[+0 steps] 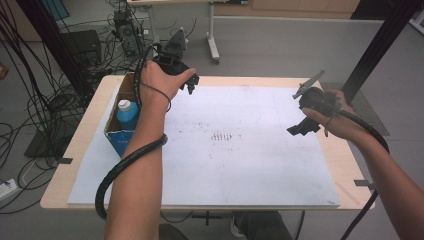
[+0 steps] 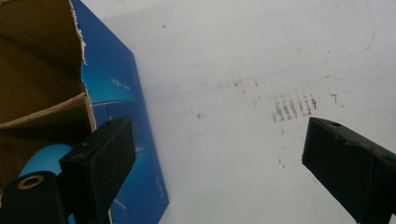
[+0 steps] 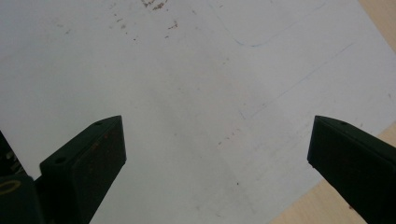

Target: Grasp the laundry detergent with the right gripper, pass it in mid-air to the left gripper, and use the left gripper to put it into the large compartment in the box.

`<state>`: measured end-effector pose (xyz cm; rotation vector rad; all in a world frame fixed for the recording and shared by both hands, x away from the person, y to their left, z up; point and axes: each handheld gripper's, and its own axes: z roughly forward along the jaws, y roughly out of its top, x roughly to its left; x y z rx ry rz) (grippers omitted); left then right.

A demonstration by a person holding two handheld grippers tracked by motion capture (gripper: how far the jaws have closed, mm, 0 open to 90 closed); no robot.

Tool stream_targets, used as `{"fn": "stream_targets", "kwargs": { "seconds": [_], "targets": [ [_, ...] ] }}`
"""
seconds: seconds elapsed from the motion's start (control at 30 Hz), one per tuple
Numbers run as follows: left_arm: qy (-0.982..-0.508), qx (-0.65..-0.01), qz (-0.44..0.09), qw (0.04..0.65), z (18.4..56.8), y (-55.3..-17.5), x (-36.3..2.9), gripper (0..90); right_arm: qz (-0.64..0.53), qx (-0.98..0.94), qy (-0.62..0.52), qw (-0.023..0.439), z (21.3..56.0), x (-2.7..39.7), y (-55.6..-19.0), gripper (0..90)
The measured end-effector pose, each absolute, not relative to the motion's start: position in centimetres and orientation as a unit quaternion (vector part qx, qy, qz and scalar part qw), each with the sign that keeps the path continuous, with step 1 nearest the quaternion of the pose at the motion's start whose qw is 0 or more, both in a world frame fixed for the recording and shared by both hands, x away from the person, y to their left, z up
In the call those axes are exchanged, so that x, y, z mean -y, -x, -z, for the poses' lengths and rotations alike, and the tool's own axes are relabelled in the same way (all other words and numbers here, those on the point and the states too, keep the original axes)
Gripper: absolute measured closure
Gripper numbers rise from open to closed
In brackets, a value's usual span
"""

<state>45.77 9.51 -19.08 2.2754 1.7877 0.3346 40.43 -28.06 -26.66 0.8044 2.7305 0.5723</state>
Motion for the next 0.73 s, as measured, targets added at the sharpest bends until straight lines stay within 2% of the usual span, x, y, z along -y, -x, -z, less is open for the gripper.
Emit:
{"fn": "stream_targets", "kwargs": {
  "seconds": [0.73],
  "targets": [
    [-0.777, -0.607, -0.117, 0.118, 18.82, -45.46, -9.53, 10.3, -0.196, -0.935, -0.272, 0.118, 26.76, 27.84, -40.26, 4.0]
  ]
}}
